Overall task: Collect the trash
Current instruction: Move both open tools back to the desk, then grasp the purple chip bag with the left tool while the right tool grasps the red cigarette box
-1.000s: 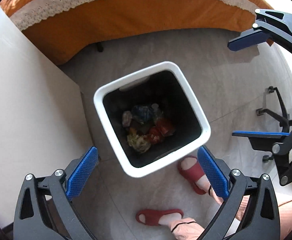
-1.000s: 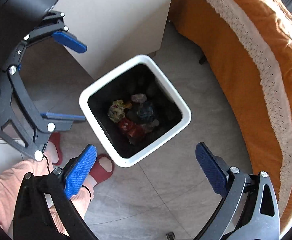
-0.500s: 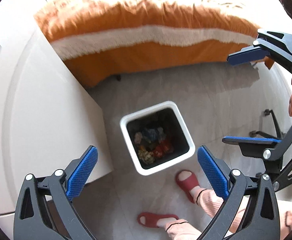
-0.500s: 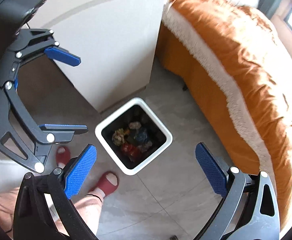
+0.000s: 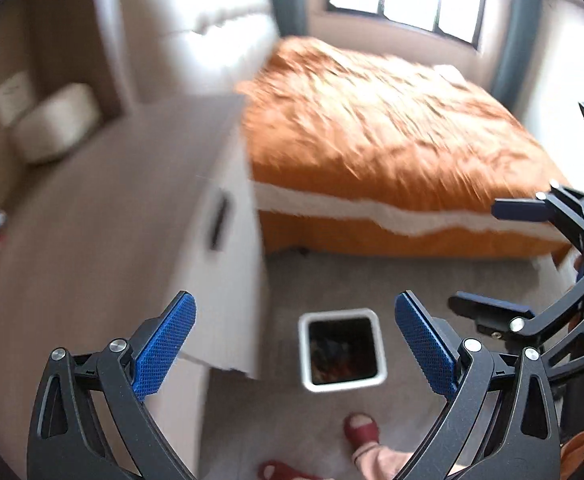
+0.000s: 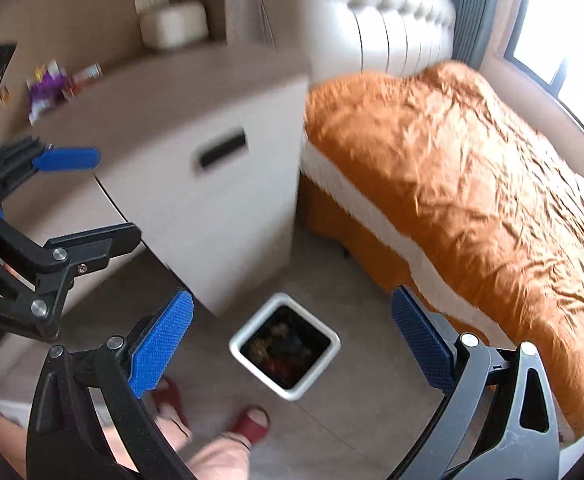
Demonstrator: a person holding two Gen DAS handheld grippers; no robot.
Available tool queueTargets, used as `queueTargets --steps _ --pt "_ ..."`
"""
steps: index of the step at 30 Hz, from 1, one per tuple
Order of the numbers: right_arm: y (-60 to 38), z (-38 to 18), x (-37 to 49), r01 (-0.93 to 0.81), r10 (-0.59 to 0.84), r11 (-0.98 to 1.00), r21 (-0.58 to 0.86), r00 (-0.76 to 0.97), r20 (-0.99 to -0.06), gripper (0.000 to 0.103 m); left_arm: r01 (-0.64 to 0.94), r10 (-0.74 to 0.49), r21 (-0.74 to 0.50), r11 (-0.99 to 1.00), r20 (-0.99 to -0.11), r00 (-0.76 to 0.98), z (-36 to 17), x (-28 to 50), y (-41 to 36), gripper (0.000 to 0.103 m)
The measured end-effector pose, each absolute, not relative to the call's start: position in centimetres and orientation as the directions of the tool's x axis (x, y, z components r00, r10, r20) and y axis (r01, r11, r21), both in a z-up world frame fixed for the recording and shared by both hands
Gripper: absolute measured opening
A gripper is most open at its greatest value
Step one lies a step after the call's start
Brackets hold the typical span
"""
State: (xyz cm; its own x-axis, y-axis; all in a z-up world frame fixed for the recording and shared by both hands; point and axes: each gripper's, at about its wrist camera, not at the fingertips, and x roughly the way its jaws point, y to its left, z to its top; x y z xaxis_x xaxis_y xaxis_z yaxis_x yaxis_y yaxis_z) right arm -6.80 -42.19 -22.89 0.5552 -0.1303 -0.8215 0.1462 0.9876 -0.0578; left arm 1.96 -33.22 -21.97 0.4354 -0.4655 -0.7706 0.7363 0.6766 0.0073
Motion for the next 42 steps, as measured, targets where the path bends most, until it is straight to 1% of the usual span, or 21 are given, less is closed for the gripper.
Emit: queueTargets --steps 4,7,12,15,20,27,31,36,38,40,42 --pt "-38.9 -20.0 -4.5 0.127 -0.117 0.991 -0.048 0.612 -0.782 0.099 0.663 -0.436 0.033 0.748 -0.728 0.529 -18.8 4.0 -27.7 0.098" --pt "-35.9 -18.2 -2.0 0.124 -0.144 0.989 -0.084 0.636 -0.758 0.099 0.618 -0.421 0.038 0.785 -0.7 0.578 -16.8 5.3 -23.4 0.098" --pt "-30.4 -15.5 1.5 0.078 -0.091 0.996 -0.051 0.685 -0.723 0.099 0.535 -0.368 0.075 0.841 -0.646 0.669 -13.4 7.0 -16.3 0.098" --pt "-26.6 -14.2 3.4 0.039 -0.068 0.998 -0.058 0.711 -0.7 0.099 0.476 -0.339 0.074 0.876 -0.607 0.718 -11.5 8.2 -11.8 0.098" --pt "-22.3 -12.9 6.1 -0.02 -0.028 0.998 -0.063 0.737 -0.675 0.099 0.363 -0.267 0.051 0.93 -0.585 0.766 -10.3 10.6 -6.9 0.098" --pt "-19.2 -13.7 11.0 -0.157 0.084 0.987 -0.045 0.721 -0.688 0.099 0.236 -0.167 0.035 0.971 -0.606 0.778 -11.2 15.2 -3.4 0.098" --pt "-18.3 -15.3 14.8 -0.239 0.153 0.971 -0.02 0.684 -0.713 0.099 0.16 -0.097 0.043 0.986 -0.636 0.766 -12.5 18.3 -2.3 0.098" --pt "-17.2 -17.1 20.0 -0.39 0.291 0.92 0.034 0.622 -0.727 0.099 0.076 -0.03 0.037 0.996 -0.688 0.725 -14.6 22.8 -1.2 0.098" --pt "-16.4 -18.1 22.2 -0.431 0.307 0.902 0.024 0.602 -0.737 0.099 0.045 -0.025 0.009 0.999 -0.702 0.712 -15.3 24.3 -0.7 0.098" --pt "-15.6 -19.3 24.7 -0.482 0.315 0.876 -0.008 0.585 -0.747 0.099 0.028 -0.051 -0.044 0.999 -0.714 0.699 -15.7 26.1 -0.3 0.098" --pt "-14.8 -20.2 26.9 -0.519 0.304 0.853 -0.052 0.576 -0.758 0.099 0.013 -0.04 -0.044 0.999 -0.723 0.69 -16.1 27.5 -0.3 0.098"
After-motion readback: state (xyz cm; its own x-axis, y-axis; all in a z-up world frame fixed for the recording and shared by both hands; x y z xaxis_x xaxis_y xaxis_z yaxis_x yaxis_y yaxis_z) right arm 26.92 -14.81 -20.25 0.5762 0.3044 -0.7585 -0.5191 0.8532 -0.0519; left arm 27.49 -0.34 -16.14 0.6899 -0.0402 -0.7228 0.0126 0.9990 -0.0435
